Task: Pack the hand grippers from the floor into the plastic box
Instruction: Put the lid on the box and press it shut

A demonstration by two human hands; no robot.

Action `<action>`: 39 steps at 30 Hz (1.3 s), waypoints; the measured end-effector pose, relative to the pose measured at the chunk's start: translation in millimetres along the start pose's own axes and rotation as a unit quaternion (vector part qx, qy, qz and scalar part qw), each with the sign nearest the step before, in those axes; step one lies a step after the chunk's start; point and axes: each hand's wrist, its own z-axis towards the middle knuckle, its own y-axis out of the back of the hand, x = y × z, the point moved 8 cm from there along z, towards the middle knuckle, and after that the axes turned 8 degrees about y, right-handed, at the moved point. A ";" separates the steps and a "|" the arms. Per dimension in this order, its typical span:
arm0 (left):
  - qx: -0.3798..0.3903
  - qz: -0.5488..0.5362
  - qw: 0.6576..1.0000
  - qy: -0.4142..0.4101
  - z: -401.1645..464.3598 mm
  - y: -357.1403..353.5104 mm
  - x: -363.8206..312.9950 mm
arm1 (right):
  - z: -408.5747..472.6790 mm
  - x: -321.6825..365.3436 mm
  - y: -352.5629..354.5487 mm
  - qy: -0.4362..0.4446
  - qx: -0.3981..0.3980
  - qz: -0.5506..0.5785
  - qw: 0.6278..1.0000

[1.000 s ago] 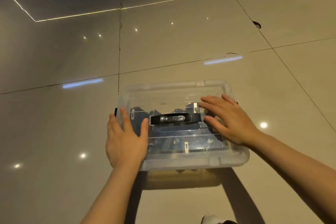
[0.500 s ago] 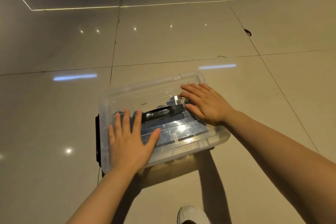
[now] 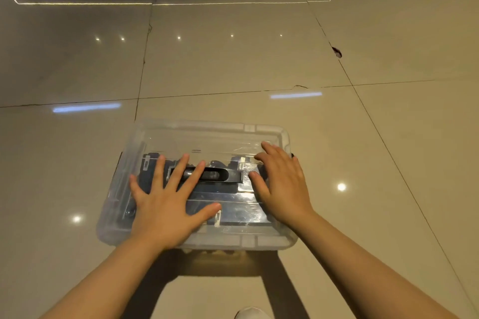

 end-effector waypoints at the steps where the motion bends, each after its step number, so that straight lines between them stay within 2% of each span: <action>1: 0.004 0.004 1.000 0.000 0.9 -0.6 -0.3 | 1.0 -1.0 -0.1 -0.005 0.001 0.001 1.000; 3: 0.002 0.003 1.000 0.013 0.3 2.0 0.3 | 1.1 -2.7 2.2 -0.013 -0.016 0.018 1.000; 5: 0.005 0.006 1.000 0.019 0.6 3.3 0.4 | -6.1 -7.9 13.1 -0.049 -0.085 0.039 0.994; 7: 0.015 0.009 1.000 0.023 0.7 3.5 0.0 | -22.6 -21.6 24.2 -0.117 -0.142 0.053 0.982; 9: 0.019 0.017 0.999 0.028 0.7 4.5 0.6 | -44.3 -40.6 20.9 -0.210 -0.124 0.102 0.964; 12: 0.023 0.017 0.999 0.031 0.1 5.6 -0.4 | -84.8 -53.6 -0.7 -0.353 -0.044 0.250 0.900; 14: 0.025 0.016 0.999 0.031 -0.8 7.3 -1.3 | -98.2 -47.1 -10.3 -0.404 -0.035 0.361 0.840; 15: 0.026 0.016 0.999 0.029 -1.0 7.8 -1.9 | -100.7 -46.1 -11.4 -0.417 -0.041 0.380 0.825; 16: 0.027 0.016 0.999 0.029 -1.7 8.8 -2.3 | -100.9 -46.3 -8.2 -0.419 -0.047 0.364 0.830; 19: 0.028 0.013 0.999 0.030 -1.0 9.0 -1.9 | -99.3 -42.8 10.3 -0.391 -0.077 0.268 0.877; 23: 0.022 0.011 0.999 0.028 -0.5 8.4 -0.5 | -97.5 -21.2 20.9 -0.304 -0.103 0.182 0.930; 27: 0.017 0.012 1.000 0.023 -0.8 7.0 -0.2 | -95.8 -18.4 20.9 -0.305 -0.139 0.190 0.923; 33: 0.014 0.004 1.000 0.023 -0.1 7.0 1.0 | -87.4 -6.6 27.7 -0.273 -0.174 0.130 0.937; 37: 0.006 -0.005 1.000 0.016 1.1 7.9 1.0 | -86.4 -4.6 26.2 -0.262 -0.138 0.092 0.951; 39: -0.003 -0.019 1.000 0.013 1.3 8.2 1.6 | -81.6 1.1 30.7 -0.234 -0.122 0.026 0.964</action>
